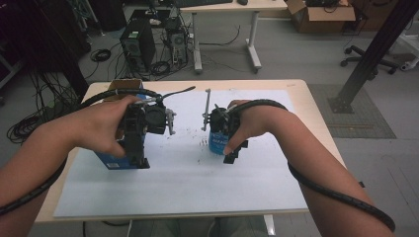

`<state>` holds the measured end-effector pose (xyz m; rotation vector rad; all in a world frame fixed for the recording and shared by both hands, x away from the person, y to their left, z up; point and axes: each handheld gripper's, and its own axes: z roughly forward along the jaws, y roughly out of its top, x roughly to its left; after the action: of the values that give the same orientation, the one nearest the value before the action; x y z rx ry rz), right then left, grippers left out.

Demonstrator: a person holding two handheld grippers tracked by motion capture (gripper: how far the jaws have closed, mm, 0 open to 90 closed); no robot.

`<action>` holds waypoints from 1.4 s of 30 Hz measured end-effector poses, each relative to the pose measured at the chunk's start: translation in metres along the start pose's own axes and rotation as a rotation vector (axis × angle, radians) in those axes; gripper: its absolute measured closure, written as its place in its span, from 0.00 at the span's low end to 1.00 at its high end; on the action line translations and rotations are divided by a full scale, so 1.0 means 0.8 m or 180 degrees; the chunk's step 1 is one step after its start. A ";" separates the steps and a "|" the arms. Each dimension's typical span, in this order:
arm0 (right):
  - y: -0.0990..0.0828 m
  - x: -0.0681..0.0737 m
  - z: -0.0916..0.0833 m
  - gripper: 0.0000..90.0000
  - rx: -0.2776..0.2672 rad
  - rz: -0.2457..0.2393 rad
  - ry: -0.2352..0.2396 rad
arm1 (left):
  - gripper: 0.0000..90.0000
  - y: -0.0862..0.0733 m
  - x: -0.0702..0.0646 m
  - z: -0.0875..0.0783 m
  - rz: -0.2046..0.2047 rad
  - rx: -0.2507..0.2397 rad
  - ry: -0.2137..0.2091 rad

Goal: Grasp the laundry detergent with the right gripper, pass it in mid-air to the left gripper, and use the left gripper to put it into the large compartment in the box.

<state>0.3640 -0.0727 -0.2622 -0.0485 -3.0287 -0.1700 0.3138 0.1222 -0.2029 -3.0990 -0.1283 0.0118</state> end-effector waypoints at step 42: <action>-0.137 0.013 0.040 0.05 -0.1165 0.0318 -0.0077 | 0.00 0.017 0.022 0.038 0.0040 -0.0152 0.0012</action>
<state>0.3459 -0.1778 -0.3045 -0.2316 -2.9664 -0.7148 0.3320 0.1111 -0.2336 -3.1473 -0.1107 0.0032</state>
